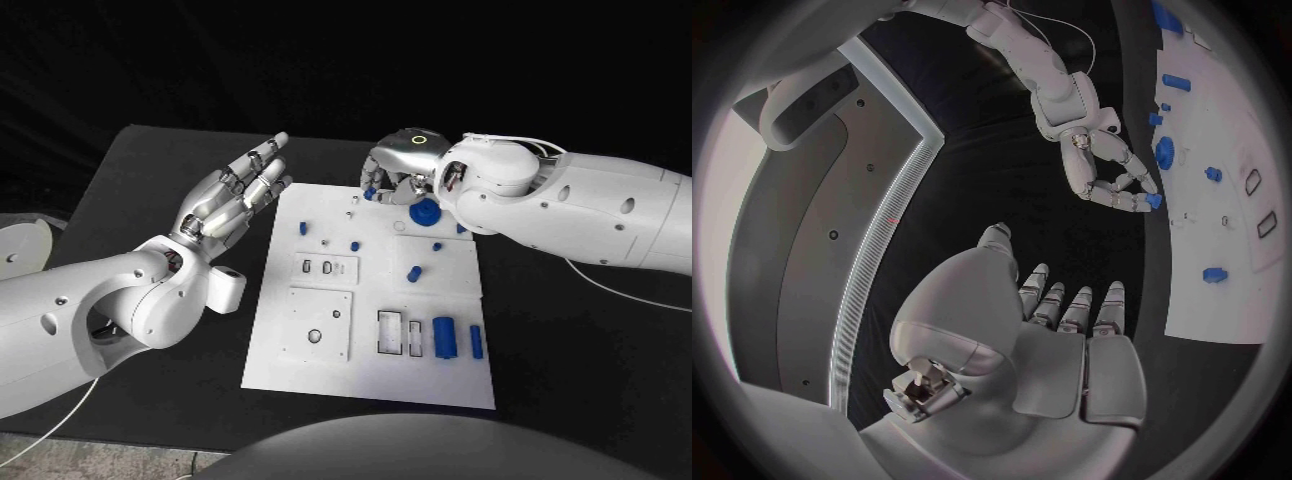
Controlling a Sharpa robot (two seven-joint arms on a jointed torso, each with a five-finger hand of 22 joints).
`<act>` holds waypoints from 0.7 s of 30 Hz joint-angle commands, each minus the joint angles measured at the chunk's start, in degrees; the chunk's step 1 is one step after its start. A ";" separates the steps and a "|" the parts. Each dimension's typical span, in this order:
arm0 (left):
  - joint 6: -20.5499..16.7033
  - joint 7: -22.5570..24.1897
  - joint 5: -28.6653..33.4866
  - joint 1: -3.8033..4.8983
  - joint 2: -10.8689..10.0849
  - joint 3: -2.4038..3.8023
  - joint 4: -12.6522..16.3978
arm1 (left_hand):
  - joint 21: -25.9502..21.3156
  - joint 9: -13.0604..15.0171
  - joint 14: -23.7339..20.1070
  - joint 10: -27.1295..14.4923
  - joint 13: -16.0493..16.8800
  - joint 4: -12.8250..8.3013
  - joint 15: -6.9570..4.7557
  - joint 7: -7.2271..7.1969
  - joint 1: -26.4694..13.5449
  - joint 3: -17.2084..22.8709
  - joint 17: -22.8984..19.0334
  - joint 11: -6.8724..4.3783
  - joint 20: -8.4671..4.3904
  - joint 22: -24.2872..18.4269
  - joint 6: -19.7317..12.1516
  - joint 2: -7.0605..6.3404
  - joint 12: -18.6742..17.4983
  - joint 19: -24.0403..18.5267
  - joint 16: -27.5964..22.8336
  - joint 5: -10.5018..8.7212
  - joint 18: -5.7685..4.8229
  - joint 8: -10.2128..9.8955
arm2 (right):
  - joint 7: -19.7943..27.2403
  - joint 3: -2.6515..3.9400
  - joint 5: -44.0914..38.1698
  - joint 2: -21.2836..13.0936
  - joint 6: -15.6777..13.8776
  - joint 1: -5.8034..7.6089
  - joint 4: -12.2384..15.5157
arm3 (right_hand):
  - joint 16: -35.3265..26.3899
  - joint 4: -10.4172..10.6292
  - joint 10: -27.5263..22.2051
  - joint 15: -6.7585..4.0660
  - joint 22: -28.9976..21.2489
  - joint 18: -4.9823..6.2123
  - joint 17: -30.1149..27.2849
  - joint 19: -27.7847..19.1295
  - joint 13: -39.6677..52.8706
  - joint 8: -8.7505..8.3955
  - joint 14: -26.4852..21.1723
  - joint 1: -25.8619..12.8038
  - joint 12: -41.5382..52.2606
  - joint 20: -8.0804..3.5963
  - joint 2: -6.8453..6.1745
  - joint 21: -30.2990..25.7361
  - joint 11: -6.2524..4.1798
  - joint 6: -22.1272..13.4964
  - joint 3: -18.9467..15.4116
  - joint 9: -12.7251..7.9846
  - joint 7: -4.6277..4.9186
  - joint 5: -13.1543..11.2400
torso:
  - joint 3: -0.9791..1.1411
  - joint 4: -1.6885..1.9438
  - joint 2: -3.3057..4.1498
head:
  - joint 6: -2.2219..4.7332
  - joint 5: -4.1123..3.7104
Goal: Assemble the parts on the task board
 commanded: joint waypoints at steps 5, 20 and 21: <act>0.80 0.09 0.26 0.06 0.12 0.03 0.13 | 0.25 0.05 0.05 0.03 0.07 -0.04 0.44 0.43 0.58 0.39 -0.09 0.22 0.47 0.06 0.07 0.07 0.05 0.12 -0.21 0.33 1.00 0.37 | -0.29 0.13 0.73 2.55 0.94 0.18 -2.82 | 0.18 0.01 -0.21 0.12 0.32 -0.31 0.13 -0.72 -0.10 -0.52 -0.46 -0.52 -0.75 0.02 -0.28 0.47 0.43 -0.68 0.58 -0.01 -0.06 0.44 | 0.04 -0.10 0.06 | 0.01 -0.19; 1.33 -0.28 0.54 0.06 0.78 0.03 -0.49 | 0.24 0.05 0.05 0.04 0.07 -0.05 0.47 0.44 0.66 0.43 -0.09 0.26 0.49 0.06 0.06 0.09 0.06 0.11 -0.21 0.42 1.00 0.37 | -0.13 0.16 1.34 6.67 2.77 -0.13 -7.88 | 0.23 -0.02 -1.04 0.16 1.02 -0.30 0.36 -1.38 -0.15 -1.33 -0.84 -0.95 -1.79 0.08 -0.48 0.83 0.72 -1.59 1.22 -0.08 0.14 0.00 | -0.02 -0.07 -0.01 | 0.01 -0.55; 1.36 -0.31 0.55 0.06 0.81 0.03 -0.53 | 0.24 0.05 0.05 0.04 0.07 -0.05 0.47 0.45 0.67 0.44 -0.09 0.26 0.49 0.05 0.06 0.10 0.06 0.11 -0.21 0.42 1.00 0.37 | -0.13 0.16 1.38 6.79 2.91 -0.17 -8.01 | 0.22 -0.03 -1.14 0.17 1.09 -0.30 0.38 -1.46 -0.16 -1.42 -0.91 -0.99 -1.90 0.10 -0.50 0.86 0.76 -1.69 1.29 -0.10 0.16 -0.05 | -0.01 -0.06 -0.03 | 0.01 -0.56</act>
